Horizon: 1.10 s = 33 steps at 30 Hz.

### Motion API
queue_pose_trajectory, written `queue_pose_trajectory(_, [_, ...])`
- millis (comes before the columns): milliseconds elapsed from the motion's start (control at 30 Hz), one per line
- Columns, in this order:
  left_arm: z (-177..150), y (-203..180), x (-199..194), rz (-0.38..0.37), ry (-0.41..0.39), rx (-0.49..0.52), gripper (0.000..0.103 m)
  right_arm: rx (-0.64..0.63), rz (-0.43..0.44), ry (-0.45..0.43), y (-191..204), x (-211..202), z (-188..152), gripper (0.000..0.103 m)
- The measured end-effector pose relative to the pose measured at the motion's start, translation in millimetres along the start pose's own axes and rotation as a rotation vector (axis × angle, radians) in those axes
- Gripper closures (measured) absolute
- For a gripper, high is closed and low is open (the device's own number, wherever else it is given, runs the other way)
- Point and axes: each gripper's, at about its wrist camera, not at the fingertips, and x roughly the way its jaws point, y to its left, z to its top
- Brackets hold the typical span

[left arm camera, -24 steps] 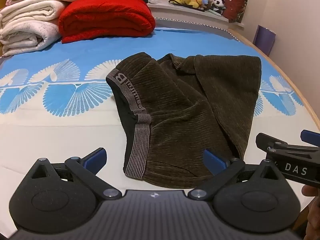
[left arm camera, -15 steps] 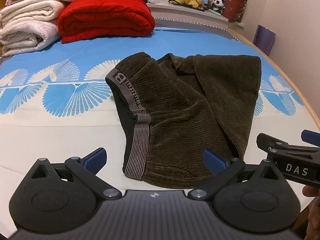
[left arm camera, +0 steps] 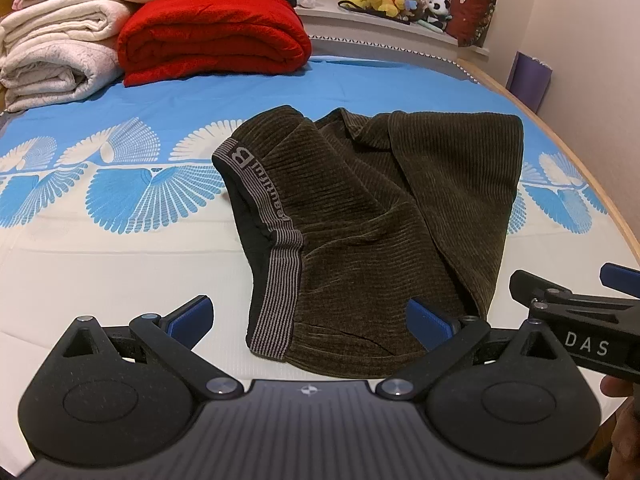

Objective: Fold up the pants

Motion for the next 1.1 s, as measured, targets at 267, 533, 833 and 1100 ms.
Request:
queue_pose_trajectory(267, [0.4, 1.3, 0.0, 0.000, 0.001, -0.002, 0.001, -0.002, -0.002, -0.002, 1.4, -0.5, -0.1, 0.001])
queue_pose_trajectory(533, [0.3, 1.9, -0.2, 0.001, -0.001, -0.001, 0.001, -0.003, -0.004, -0.002, 2.2, -0.7, 0.0, 0.001])
queue_pose_trajectory(833, [0.4, 1.5, -0.2, 0.001, -0.002, -0.001, 0.001, -0.001, -0.006, 0.001, 2.7, 0.3, 0.0, 0.001])
queue_pose_trajectory(1100, [0.4, 1.7, -0.1, 0.001, -0.001, -0.002, 0.001, 0.000, -0.007, 0.001, 2.7, 0.6, -0.4, 0.001])
